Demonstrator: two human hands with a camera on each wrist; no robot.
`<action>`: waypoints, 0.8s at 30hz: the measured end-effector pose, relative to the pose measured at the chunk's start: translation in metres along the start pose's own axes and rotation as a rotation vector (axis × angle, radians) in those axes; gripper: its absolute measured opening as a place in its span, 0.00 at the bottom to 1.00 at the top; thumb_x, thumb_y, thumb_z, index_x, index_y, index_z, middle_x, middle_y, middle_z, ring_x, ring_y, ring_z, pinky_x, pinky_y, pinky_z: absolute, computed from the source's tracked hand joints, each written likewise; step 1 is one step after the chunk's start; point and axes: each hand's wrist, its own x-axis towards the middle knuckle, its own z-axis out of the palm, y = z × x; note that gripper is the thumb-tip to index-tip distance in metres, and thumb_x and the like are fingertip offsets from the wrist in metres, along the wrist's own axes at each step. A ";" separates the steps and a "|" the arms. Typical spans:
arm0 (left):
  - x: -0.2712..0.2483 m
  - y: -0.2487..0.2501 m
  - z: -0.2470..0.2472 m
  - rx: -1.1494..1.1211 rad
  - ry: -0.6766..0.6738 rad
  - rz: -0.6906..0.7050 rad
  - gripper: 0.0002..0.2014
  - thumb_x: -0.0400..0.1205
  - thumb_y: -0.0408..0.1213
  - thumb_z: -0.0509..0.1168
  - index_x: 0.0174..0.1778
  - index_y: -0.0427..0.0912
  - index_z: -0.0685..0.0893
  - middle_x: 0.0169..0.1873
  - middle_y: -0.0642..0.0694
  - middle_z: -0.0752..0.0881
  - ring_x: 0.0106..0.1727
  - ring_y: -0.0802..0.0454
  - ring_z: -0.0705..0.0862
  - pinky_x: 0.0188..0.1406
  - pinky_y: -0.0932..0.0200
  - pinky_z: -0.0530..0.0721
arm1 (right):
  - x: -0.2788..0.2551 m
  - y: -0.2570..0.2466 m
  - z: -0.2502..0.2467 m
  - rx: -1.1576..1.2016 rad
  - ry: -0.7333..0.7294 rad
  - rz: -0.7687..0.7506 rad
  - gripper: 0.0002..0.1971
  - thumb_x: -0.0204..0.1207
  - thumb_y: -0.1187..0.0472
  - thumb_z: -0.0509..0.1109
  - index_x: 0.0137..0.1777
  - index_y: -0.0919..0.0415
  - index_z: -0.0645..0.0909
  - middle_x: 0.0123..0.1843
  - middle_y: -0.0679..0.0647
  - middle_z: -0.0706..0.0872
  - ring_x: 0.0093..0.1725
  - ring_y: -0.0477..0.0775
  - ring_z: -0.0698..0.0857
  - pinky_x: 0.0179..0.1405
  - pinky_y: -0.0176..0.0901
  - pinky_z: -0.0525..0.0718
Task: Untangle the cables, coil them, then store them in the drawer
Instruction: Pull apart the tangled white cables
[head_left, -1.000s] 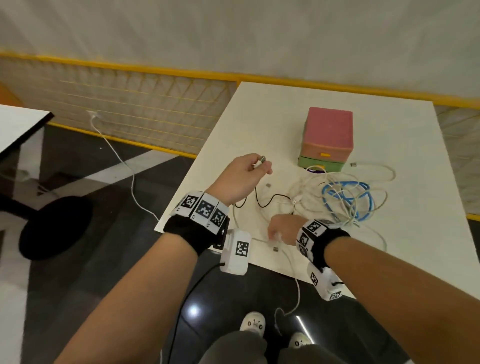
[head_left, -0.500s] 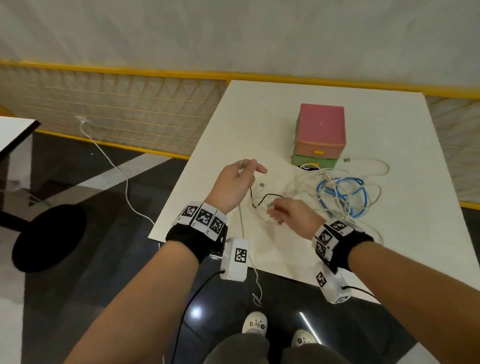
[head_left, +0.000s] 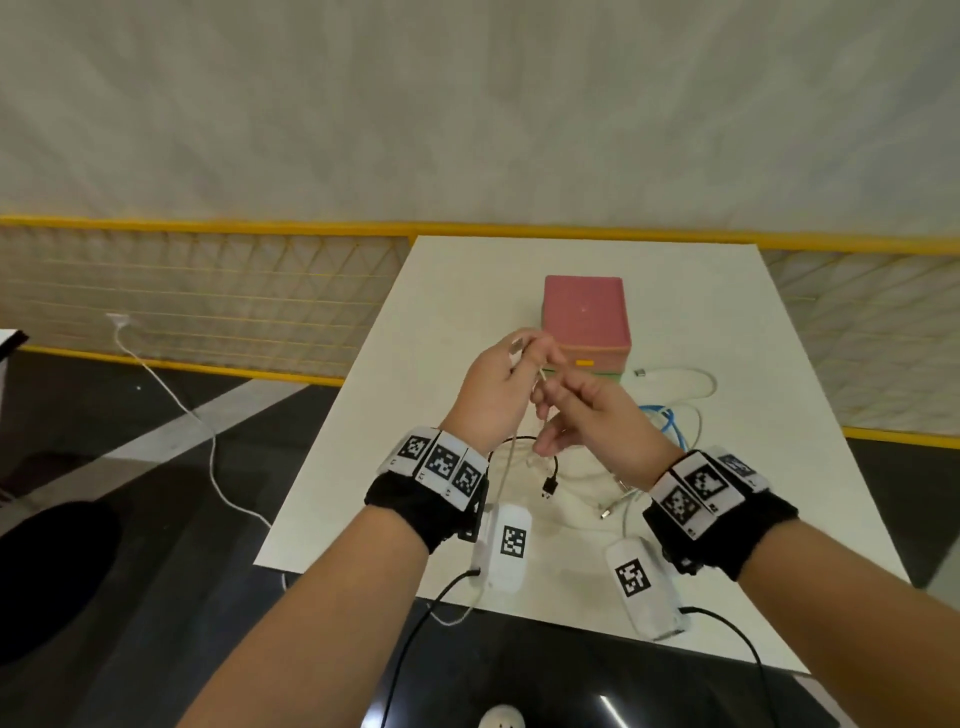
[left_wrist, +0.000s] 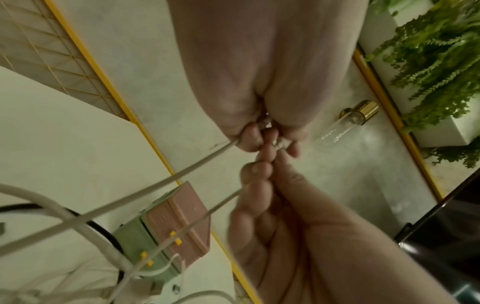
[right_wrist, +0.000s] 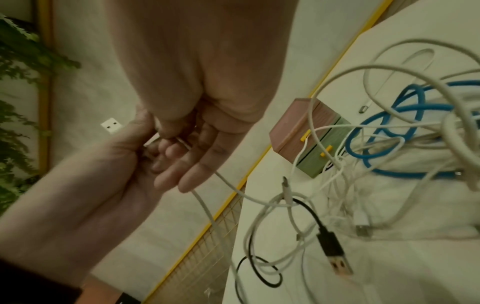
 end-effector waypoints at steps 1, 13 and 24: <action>0.004 0.006 0.000 -0.011 0.051 0.015 0.14 0.90 0.38 0.53 0.42 0.43 0.79 0.30 0.55 0.84 0.25 0.63 0.76 0.34 0.67 0.75 | 0.000 0.004 -0.002 -0.046 -0.031 0.014 0.13 0.86 0.62 0.54 0.43 0.61 0.77 0.35 0.53 0.79 0.27 0.50 0.88 0.31 0.39 0.89; 0.033 0.052 -0.048 0.005 0.164 0.087 0.05 0.79 0.42 0.73 0.46 0.49 0.84 0.33 0.58 0.77 0.25 0.65 0.72 0.23 0.71 0.70 | 0.016 0.021 -0.043 -0.269 0.142 -0.016 0.15 0.85 0.59 0.56 0.36 0.55 0.74 0.34 0.49 0.80 0.46 0.59 0.91 0.45 0.53 0.85; 0.035 0.040 -0.012 0.436 0.035 -0.108 0.17 0.86 0.53 0.59 0.36 0.46 0.79 0.28 0.55 0.79 0.31 0.64 0.76 0.27 0.69 0.68 | 0.030 -0.017 -0.043 -0.392 0.110 -0.219 0.13 0.85 0.63 0.55 0.41 0.63 0.75 0.36 0.52 0.82 0.39 0.43 0.91 0.43 0.33 0.85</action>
